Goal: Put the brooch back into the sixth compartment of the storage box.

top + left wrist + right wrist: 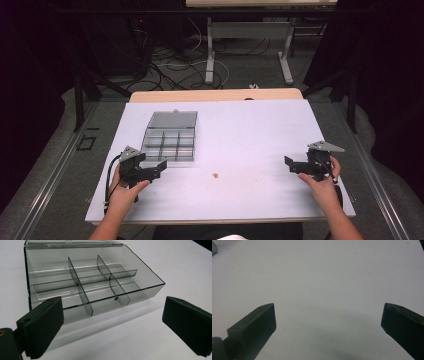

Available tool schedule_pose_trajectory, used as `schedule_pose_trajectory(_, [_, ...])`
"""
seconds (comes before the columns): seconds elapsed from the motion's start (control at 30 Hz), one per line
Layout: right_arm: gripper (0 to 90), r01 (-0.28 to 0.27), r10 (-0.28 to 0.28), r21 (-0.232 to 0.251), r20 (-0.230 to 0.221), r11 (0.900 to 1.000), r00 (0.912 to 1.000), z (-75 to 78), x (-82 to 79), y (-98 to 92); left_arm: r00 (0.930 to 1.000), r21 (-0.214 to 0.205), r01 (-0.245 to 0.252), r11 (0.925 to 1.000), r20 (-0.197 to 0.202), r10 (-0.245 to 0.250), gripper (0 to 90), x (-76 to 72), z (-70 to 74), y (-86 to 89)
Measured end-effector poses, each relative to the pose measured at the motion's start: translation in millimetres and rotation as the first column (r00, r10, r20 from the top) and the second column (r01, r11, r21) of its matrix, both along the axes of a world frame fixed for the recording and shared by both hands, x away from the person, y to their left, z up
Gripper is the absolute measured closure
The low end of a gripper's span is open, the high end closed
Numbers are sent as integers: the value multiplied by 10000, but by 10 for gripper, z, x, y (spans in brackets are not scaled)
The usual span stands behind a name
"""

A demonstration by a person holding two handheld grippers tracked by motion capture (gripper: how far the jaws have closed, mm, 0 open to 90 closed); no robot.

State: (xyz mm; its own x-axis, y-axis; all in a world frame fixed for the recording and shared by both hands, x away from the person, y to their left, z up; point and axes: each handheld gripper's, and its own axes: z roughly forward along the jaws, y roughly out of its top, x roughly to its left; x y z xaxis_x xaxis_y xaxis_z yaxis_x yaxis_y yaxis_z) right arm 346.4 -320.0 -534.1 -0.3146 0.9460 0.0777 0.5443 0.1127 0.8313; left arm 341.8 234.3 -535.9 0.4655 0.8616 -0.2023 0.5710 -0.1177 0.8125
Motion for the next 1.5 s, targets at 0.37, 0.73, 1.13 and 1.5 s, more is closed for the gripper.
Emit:
schedule_pose_trajectory(0.37, [0, -386, 391, -279, 170, 9989, 9991, 79, -118, 100, 9998, 104, 182, 9998, -70, -181, 70, -45, 44, -44])
schedule_pose_trajectory(0.73, [0, -517, 520, -254, 102, 9983, 9986, 51, -163, 116, 9959, 169, 885, 9959, 183, -888, 50, -81, 111, -218])
schedule_pose_trajectory(1.13, [0, -536, 536, -306, 24, 9981, 9986, 34, -164, 103, 9898, 399, 1377, 9897, 310, -1389, 50, -121, 127, -362])
schedule_pose_trajectory(1.5, [0, -611, 609, -328, -70, 9976, 9981, 15, -160, 116, 9838, 566, 1747, 9830, 297, -1766, 95, -161, 182, -510])
